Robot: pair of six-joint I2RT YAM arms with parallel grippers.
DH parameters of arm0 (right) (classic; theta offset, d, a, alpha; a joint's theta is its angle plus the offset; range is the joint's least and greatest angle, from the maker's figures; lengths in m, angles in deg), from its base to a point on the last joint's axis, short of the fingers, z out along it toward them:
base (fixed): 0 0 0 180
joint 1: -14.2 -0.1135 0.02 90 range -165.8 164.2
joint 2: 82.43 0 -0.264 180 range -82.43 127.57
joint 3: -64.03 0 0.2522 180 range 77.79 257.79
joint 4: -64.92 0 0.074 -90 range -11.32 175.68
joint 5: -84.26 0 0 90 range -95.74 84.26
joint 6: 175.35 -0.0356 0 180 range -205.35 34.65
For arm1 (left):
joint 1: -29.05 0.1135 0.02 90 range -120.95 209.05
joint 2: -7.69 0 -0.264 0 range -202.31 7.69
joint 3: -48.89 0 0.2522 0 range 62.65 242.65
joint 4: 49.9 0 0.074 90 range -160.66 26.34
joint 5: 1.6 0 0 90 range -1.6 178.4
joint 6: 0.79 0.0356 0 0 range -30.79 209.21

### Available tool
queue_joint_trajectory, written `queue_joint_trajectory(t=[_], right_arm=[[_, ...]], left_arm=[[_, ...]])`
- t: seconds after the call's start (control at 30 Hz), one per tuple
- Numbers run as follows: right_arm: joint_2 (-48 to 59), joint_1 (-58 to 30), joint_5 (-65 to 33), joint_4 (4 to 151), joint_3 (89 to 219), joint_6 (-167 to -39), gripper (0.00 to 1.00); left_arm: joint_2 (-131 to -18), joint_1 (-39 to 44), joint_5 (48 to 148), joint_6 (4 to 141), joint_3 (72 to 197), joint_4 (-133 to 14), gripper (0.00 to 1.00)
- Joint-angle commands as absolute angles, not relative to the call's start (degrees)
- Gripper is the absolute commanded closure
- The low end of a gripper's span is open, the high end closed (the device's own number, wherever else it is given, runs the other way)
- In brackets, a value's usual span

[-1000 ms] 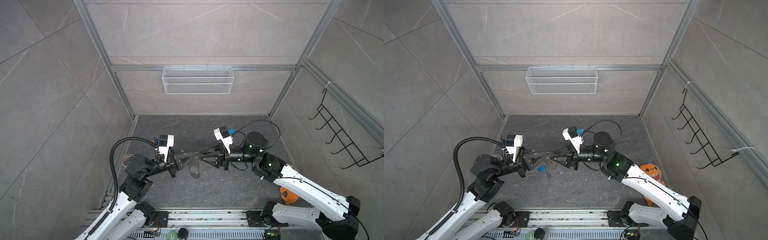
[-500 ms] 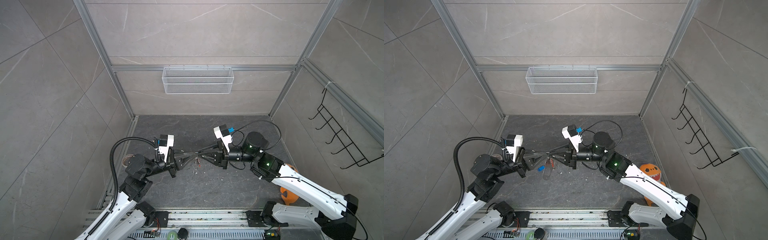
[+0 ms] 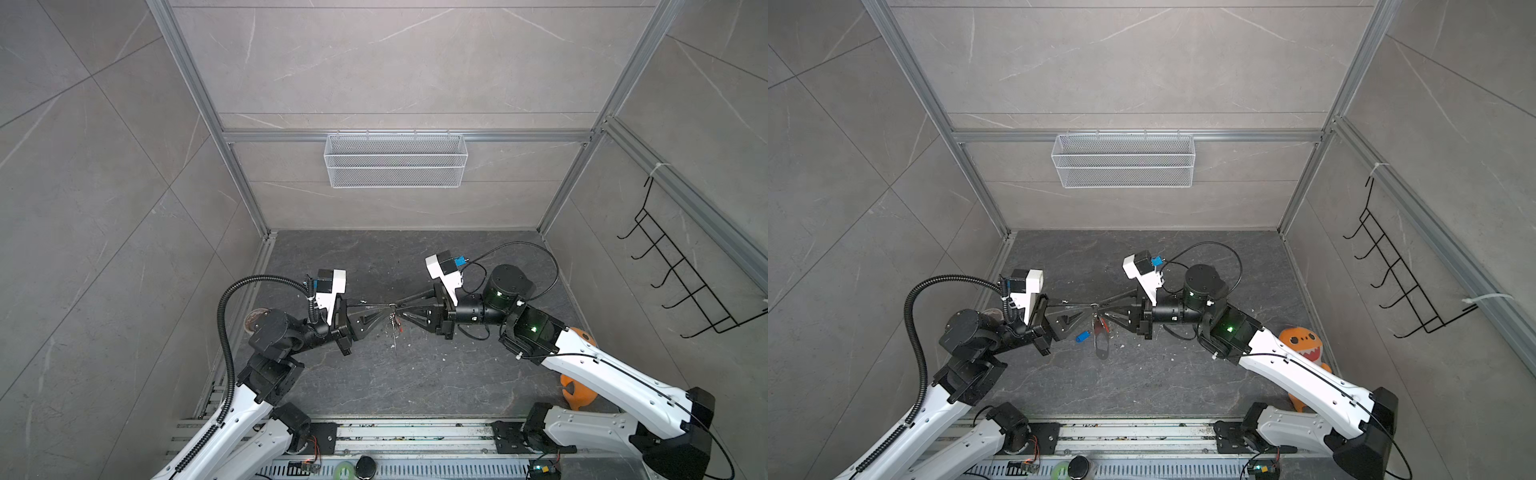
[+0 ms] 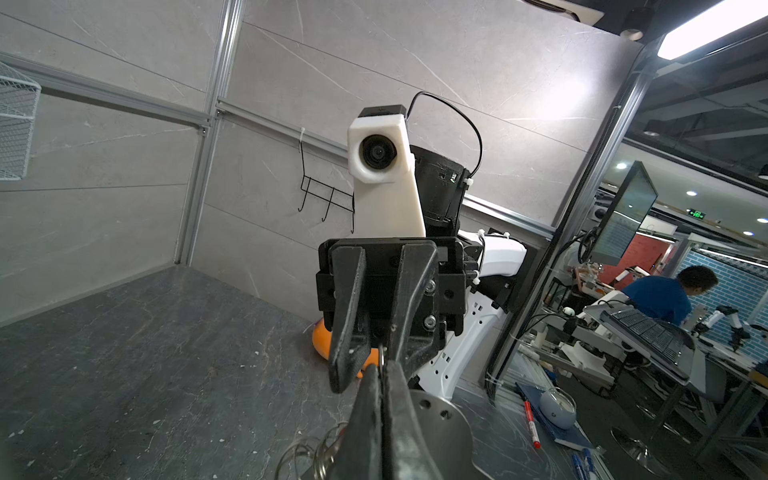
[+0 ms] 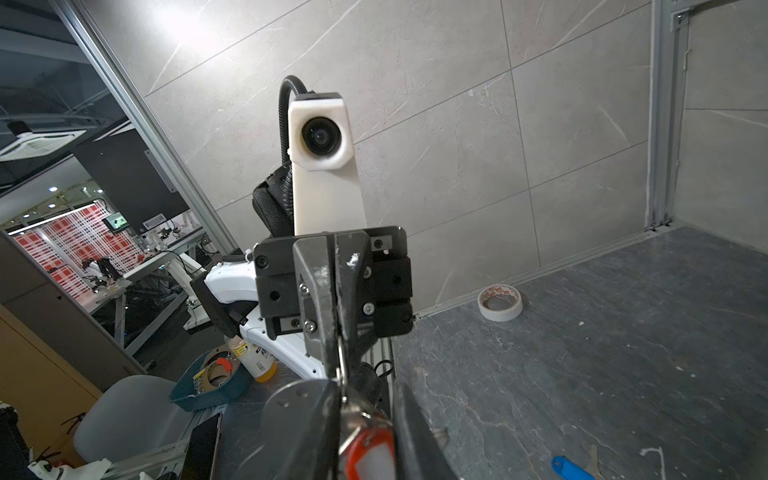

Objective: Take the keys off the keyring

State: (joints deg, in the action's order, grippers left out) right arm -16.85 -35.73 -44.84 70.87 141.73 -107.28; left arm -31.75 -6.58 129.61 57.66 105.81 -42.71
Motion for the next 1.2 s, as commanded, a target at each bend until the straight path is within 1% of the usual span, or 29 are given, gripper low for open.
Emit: queue_joint_trajectory(t=[0.0, 0.13, 0.43, 0.47, 0.53, 0.7, 0.87, 1.0, 1.17], right_arm=[[-16.7, -36.2, -45.9, 69.7, 141.4, -108.4, 0.78], [-16.4, -36.2, -46.6, 69.2, 141.3, -108.7, 0.80], [-16.3, -36.1, -47.8, 71.0, 142.2, -107.9, 0.99], [-16.4, -36.1, -47.8, 71.6, 142.4, -107.4, 1.00], [-16.7, -36.1, -47.8, 73.3, 142.8, -106.4, 1.00], [-17.2, -36.2, -47.7, 74.7, 143.1, -105.7, 1.00], [-17.4, -36.1, -47.3, 74.0, 142.9, -106.3, 1.00], [-17.5, -36.2, -47.3, 75.0, 143.3, -106.1, 1.00], [-17.8, -36.2, -47.0, 77.0, 143.9, -105.4, 1.00]], left_arm=[[-31.0, -6.6, 128.7, 57.7, 107.1, -40.4, 1.00], [-31.1, -6.6, 128.7, 57.7, 107.2, -40.5, 1.00], [-31.0, -6.6, 128.7, 57.6, 107.7, -42.1, 1.00], [-30.9, -6.6, 128.6, 57.9, 107.8, -42.6, 0.96], [-30.3, -6.6, 128.2, 58.3, 108.0, -43.8, 0.88], [-29.7, -6.6, 127.9, 58.8, 108.1, -45.2, 0.86], [-29.8, -6.6, 128.2, 58.5, 108.0, -45.2, 0.77], [-29.8, -6.6, 128.0, 58.9, 108.5, -46.4, 0.74], [-30.6, -6.6, 128.7, 60.4, 110.3, -51.0, 0.74]])
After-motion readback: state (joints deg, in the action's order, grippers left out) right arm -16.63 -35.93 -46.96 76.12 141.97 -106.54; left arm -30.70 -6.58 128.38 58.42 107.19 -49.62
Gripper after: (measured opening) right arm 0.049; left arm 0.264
